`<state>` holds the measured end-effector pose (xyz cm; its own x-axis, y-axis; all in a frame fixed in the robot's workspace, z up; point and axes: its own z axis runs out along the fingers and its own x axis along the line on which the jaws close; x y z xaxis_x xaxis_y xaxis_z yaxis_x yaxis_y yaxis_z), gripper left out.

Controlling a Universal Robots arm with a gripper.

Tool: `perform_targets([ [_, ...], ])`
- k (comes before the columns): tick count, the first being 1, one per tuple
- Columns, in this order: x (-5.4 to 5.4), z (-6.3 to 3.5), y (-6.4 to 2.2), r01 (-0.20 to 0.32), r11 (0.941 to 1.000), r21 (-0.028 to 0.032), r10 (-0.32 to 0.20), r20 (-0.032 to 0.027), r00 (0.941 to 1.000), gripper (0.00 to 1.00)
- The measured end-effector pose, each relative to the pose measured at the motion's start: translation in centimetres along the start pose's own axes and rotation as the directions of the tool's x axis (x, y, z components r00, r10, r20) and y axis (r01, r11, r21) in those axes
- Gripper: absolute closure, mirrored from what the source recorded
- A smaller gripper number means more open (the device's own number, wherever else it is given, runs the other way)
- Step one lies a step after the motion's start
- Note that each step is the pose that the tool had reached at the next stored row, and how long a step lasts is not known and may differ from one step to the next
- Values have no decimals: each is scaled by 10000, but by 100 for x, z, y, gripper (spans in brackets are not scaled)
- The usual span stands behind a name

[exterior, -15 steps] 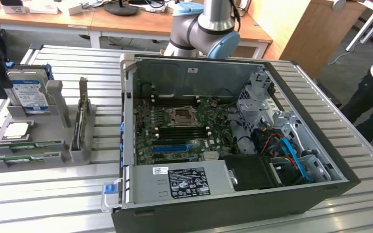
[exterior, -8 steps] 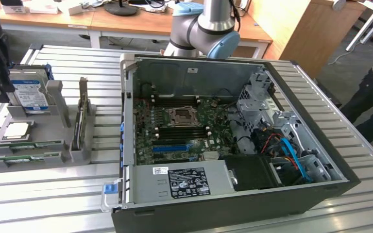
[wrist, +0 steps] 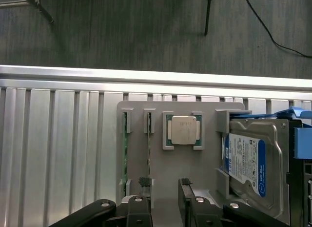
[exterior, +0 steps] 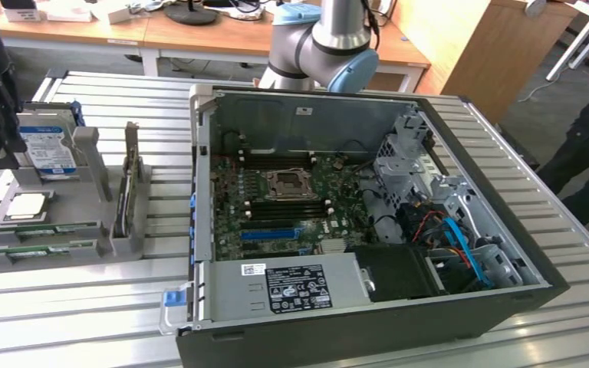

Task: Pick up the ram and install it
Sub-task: 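Pick up the ram and move it above insertion slot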

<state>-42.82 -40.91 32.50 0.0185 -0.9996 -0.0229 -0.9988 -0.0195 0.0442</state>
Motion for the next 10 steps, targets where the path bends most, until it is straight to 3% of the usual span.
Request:
perform_targets([
  [10, 3, 141, -6, 20, 10000, -1, -20, -1, 10000, 64],
])
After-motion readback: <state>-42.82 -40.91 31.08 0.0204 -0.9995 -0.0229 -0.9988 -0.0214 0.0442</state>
